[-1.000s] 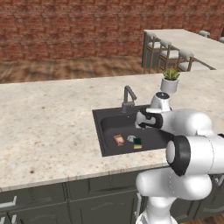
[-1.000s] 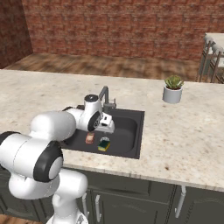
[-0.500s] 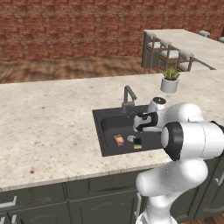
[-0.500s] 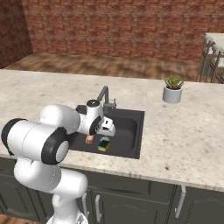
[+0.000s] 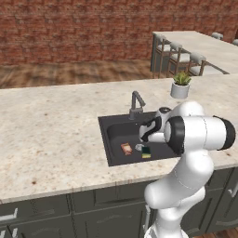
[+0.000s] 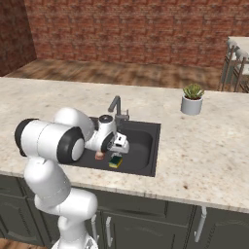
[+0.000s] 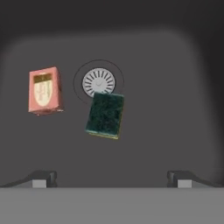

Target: Pick up the sponge and bar soap from the sink, and place them back in the cabinet, and close the cabinet door.

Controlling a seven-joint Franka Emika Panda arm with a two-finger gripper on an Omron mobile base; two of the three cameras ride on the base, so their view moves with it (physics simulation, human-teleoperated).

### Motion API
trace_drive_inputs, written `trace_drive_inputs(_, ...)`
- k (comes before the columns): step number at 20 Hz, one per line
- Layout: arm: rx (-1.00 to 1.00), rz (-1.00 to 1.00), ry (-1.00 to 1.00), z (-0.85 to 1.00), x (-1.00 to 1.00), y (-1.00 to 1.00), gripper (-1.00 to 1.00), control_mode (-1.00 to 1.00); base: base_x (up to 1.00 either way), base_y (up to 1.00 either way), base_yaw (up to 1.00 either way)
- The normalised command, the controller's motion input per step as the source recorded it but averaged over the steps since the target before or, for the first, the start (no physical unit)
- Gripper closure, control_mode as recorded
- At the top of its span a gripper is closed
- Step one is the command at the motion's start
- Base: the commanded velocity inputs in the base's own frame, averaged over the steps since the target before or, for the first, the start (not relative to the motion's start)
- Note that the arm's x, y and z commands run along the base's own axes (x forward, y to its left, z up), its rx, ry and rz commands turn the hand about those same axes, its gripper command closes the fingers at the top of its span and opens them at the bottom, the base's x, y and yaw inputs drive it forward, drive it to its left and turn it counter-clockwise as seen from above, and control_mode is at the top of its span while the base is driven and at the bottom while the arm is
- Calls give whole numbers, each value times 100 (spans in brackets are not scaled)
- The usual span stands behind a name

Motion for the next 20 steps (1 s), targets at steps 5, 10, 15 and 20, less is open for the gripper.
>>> trace_drive_inputs(5,0,0,0,-25,17,0,-100,-100,0,0,0)
trace_drive_inputs(10,0,0,0,-20,22,0,-100,-100,0,0,0)
trace_drive_inputs(15,0,0,0,-17,24,0,-100,-100,0,0,0)
trace_drive_inputs(20,0,0,0,-20,10,0,-100,-100,0,0,0)
